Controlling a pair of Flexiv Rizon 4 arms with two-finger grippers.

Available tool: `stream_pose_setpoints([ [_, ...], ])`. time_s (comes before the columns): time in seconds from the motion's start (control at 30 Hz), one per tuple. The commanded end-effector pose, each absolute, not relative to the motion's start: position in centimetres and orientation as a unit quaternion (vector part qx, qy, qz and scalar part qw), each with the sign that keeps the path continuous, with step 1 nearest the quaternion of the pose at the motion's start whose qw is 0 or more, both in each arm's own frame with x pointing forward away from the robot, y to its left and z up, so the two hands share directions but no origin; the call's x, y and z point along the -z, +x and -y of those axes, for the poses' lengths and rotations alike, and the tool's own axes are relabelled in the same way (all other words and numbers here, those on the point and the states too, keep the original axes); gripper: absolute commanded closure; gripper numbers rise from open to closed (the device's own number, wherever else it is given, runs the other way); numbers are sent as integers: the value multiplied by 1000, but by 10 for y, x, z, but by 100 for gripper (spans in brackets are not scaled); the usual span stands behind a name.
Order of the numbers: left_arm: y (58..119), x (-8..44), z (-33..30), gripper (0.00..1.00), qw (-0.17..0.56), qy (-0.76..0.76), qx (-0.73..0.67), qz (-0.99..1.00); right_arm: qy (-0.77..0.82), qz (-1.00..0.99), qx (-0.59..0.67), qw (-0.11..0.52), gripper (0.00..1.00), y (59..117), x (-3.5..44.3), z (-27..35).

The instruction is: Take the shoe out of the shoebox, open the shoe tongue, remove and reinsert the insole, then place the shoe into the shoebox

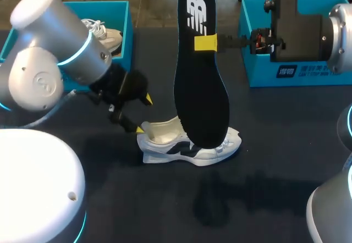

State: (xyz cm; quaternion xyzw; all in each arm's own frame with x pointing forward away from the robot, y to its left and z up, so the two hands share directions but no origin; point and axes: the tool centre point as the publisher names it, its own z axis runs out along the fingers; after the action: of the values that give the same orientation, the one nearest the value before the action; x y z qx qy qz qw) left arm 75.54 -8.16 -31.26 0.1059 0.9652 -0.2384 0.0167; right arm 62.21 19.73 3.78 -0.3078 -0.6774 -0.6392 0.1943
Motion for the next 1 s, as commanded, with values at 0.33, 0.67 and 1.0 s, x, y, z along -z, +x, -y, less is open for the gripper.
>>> stream_pose_setpoints([
  [0.33, 752, 312, 90, 0, 13, 79, 166, -983, -309, 678, 639, 194, 100, 623, -38, -201],
  [0.67, 732, 297, 95, 0, -29, 43, 123, -991, -309, 678, 639, 194, 100, 623, -38, -201],
  [1.0, 728, 294, 111, 0, -15, 25, 38, -999, -309, 678, 639, 194, 100, 623, -38, -201],
])
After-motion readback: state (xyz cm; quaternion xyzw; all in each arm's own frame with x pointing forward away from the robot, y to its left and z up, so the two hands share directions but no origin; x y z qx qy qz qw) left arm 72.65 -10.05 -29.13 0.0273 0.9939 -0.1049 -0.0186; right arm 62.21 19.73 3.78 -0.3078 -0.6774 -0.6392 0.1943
